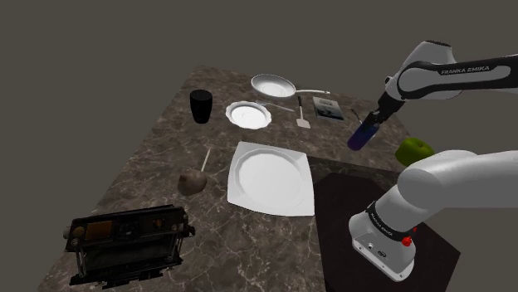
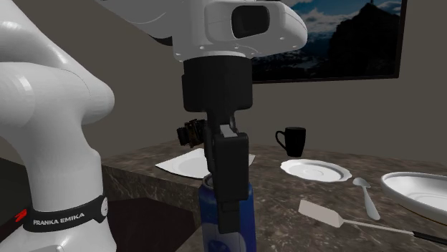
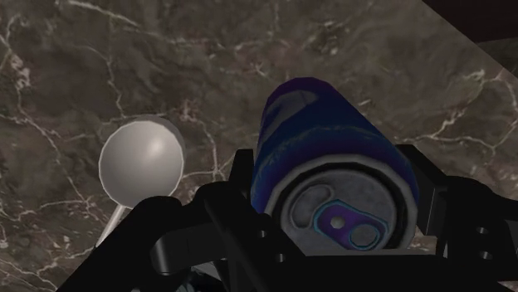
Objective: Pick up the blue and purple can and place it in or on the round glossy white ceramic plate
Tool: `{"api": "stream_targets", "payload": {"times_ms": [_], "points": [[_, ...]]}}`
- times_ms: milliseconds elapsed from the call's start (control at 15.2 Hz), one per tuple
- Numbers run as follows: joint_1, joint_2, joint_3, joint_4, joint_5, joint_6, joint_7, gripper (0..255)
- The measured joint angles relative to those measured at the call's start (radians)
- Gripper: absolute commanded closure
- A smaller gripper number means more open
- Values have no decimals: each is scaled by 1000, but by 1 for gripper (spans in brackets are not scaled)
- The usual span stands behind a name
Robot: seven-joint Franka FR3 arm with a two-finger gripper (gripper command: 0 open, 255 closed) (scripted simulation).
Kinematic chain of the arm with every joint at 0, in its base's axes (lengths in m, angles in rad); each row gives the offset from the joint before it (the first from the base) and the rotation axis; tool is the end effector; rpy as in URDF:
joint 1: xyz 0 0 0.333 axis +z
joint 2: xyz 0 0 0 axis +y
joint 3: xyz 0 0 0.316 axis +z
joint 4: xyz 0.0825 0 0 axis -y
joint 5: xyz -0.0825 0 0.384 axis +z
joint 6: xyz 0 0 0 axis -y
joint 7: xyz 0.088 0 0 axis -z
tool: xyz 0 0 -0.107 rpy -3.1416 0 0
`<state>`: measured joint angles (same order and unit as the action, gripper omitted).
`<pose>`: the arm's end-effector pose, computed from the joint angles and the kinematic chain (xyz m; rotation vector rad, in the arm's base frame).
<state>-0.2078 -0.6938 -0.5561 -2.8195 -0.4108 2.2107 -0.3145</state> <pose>0.2490 -0.2237 0.3667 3.1255 -0.1572 0.0748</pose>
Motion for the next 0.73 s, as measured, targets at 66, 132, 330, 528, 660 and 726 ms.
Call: {"api": "stream_targets", "payload": {"times_ms": [66,132,330,528,660,726], "points": [[0,-4,2,5,2,-9,-1,255],[0,-13,7,11,5,-23,-1,255],[1,-39,24,33,17,-71,0,255],[4,-57,38,63,29,-118,-3,255],[7,-70,49,82,38,-150,-2,255],[7,-76,54,94,42,-168,-4,255]]}}
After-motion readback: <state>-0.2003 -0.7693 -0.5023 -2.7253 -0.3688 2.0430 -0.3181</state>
